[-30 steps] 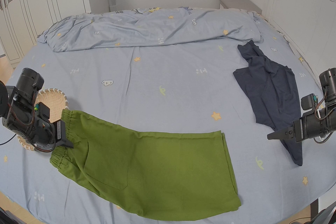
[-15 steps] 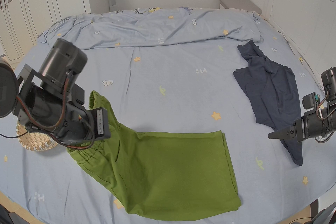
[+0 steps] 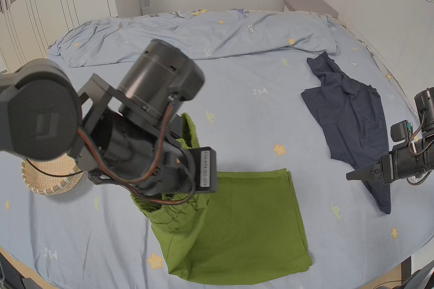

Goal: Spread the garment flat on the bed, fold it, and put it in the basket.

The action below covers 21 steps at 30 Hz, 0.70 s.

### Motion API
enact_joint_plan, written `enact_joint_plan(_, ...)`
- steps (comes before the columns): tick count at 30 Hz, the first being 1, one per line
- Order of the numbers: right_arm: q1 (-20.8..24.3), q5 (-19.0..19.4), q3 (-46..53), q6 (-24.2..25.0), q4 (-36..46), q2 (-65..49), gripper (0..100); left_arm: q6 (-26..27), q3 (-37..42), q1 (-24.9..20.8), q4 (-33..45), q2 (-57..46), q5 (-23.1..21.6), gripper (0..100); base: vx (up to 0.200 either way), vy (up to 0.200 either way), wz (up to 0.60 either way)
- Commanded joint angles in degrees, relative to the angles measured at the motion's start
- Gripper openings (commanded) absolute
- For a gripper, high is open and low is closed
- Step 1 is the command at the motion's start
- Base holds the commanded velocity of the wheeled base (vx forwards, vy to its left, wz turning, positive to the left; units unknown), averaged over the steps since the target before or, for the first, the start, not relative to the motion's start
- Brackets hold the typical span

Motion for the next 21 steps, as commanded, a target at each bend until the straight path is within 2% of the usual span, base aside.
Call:
enact_joint_plan(1, 0.0, 0.0, 0.1, -0.1, 0.0, 0.1, 100, 0.2, -1.9, -4.8, 0.0, 3.4, -0.2, 0, 0.000, 0.000, 0.00)
enact_joint_plan(10, 0.0, 0.0, 0.2, 0.0, 0.0, 0.0, 100, -0.8, -5.4, -10.6, -0.9, 7.6, 0.1, 0, 0.000, 0.000, 0.00)
enact_joint_plan(21, 0.0, 0.0, 0.2, 0.0, 0.0, 0.2, 100, -3.0, -7.2, -13.6, -6.8, 11.1, 0.3, 0, 0.000, 0.000, 0.00)
